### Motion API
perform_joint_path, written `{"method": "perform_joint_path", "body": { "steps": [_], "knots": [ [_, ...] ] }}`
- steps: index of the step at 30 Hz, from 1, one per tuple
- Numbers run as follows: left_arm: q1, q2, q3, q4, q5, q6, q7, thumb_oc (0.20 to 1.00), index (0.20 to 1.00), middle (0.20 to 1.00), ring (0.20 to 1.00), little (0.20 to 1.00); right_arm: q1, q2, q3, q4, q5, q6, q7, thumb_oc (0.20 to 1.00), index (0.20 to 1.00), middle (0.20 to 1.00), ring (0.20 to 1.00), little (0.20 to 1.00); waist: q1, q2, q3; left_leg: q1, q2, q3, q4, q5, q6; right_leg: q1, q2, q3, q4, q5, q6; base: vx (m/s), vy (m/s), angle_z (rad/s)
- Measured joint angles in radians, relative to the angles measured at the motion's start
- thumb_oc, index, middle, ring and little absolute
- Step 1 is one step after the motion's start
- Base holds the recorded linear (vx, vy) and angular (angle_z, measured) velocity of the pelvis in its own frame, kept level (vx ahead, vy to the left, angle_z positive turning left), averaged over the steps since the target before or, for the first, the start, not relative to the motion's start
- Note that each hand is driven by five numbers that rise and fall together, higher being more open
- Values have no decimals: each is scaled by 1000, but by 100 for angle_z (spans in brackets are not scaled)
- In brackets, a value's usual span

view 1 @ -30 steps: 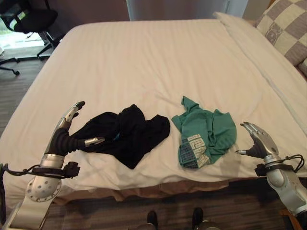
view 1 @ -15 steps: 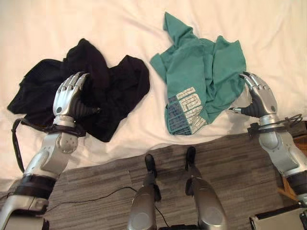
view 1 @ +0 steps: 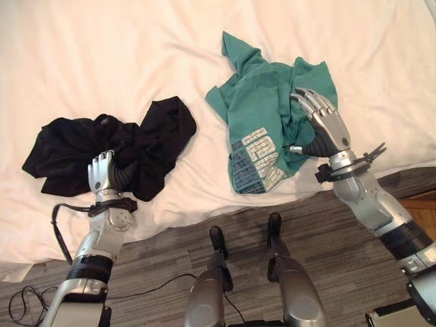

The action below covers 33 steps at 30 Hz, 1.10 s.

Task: Tidy up the quilt and then pick up the clothes from the bed and put them into the laundry hamper.

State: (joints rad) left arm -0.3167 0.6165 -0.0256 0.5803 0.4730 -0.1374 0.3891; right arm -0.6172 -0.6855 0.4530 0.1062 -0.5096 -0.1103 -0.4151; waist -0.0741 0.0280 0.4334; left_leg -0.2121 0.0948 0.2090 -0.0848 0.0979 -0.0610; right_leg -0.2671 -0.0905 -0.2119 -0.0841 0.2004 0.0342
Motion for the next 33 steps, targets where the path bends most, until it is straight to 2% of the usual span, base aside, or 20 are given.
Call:
{"method": "perform_joint_path", "body": {
  "steps": [3,4,7,10,11,12,17,19,20,23,24,25,28,29,30,33],
  "knots": [
    [114,-43,13,-80,-118,-53,-2,200,200,200,200,200,-126,-16,141,114,0,1,10,1000,1000,1000,1000,1000,18,11,-23,3,-3,-4,4,1,1,3,-2,-6,0,0,0,-17,-25,4],
    [128,-47,-8,-84,-142,-65,-3,200,200,200,200,200,-129,-21,141,133,-1,4,23,1000,1000,1000,1000,1000,41,21,-27,-1,-3,-7,4,4,4,6,-3,-11,0,0,0,-38,-40,20],
    [258,-59,-23,-211,-243,-122,-47,200,200,200,200,200,-168,4,177,302,7,10,32,1000,1000,1000,1000,1000,90,25,-28,-15,-1,-37,4,11,2,7,-1,-43,0,-1,-2,-21,-41,32],
    [296,-65,-46,-222,-313,-148,-76,200,200,200,200,200,-176,38,170,409,46,19,51,1000,1000,1000,1000,1000,113,26,-27,-20,-4,-62,4,19,3,17,-6,-65,0,-3,-3,-15,-32,24],
    [297,-65,-50,-222,-320,-149,-85,200,200,200,200,200,-181,53,163,446,64,19,53,347,347,347,347,347,114,26,-27,-18,-5,-70,4,21,3,23,-7,-70,0,-3,-3,2,-19,31],
    [297,-62,-57,-220,-355,-149,-112,200,200,200,200,200,-190,75,152,509,106,19,70,200,200,200,200,200,113,26,-27,-13,-7,-88,4,23,1,37,-10,-85,-3,-9,0,16,-23,31],
    [297,-60,-69,-210,-393,-145,-171,200,200,200,200,200,-169,77,109,536,205,25,121,200,200,200,200,200,108,26,-28,-3,-6,-114,-2,21,-8,68,-11,-116,-5,-15,1,53,19,23],
    [330,-61,-93,-208,-394,-134,-213,200,200,200,200,200,-116,75,66,521,255,32,179,200,200,200,200,200,108,20,-52,7,-6,-121,1,20,-6,82,-11,-120,-5,-24,4,168,77,21],
    [325,-83,-99,-217,-393,-109,-243,200,200,200,200,200,27,90,-76,412,300,24,213,200,200,200,200,200,112,19,-56,22,-6,-123,3,20,-5,107,-12,-135,0,-27,3,150,133,24],
    [398,-103,-102,-196,-392,-78,-293,200,200,200,200,200,320,181,-171,347,434,-19,310,200,200,200,200,200,106,-25,-129,85,-7,-112,0,4,3,167,-14,-130,-2,-52,15,96,123,1],
    [417,-101,-103,-187,-392,-77,-301,200,200,200,200,200,355,187,-156,350,448,-17,322,200,200,200,200,200,99,-36,-155,87,-8,-108,-1,-2,3,165,-15,-123,-5,-53,16,104,155,-23],
    [429,-107,-103,-170,-390,-64,-318,200,200,200,200,200,442,233,-218,361,491,-37,371,200,200,200,200,200,82,-53,-179,111,-12,-92,3,-10,9,183,-19,-111,-1,-59,22,47,133,-21],
    [480,-109,-95,-168,-393,-36,-338,200,200,200,200,200,580,313,-287,431,609,-35,423,200,200,200,200,200,54,-79,-223,163,-24,-52,3,-32,14,207,-28,-70,-4,-61,25,44,147,-40],
    [510,-116,-85,-169,-393,-26,-354,200,200,200,200,200,650,345,-321,467,644,-25,445,200,200,200,200,200,41,-84,-241,186,-31,-36,-1,-44,20,220,-36,-52,-5,-63,31,15,145,-49],
    [563,-145,-60,-169,-396,-22,-370,200,200,200,200,200,787,357,-333,517,669,26,458,200,200,200,200,200,17,-89,-284,198,-43,-23,-4,-65,20,226,-49,-37,-5,-65,45,8,109,-38],
    [594,-171,-53,-148,-448,-17,-387,200,200,200,200,200,901,387,-314,586,675,51,468,200,200,200,200,200,-3,-101,-302,207,-48,-27,-3,-73,36,241,-52,-20,7,-62,53,-69,69,-9]
  ]
}}
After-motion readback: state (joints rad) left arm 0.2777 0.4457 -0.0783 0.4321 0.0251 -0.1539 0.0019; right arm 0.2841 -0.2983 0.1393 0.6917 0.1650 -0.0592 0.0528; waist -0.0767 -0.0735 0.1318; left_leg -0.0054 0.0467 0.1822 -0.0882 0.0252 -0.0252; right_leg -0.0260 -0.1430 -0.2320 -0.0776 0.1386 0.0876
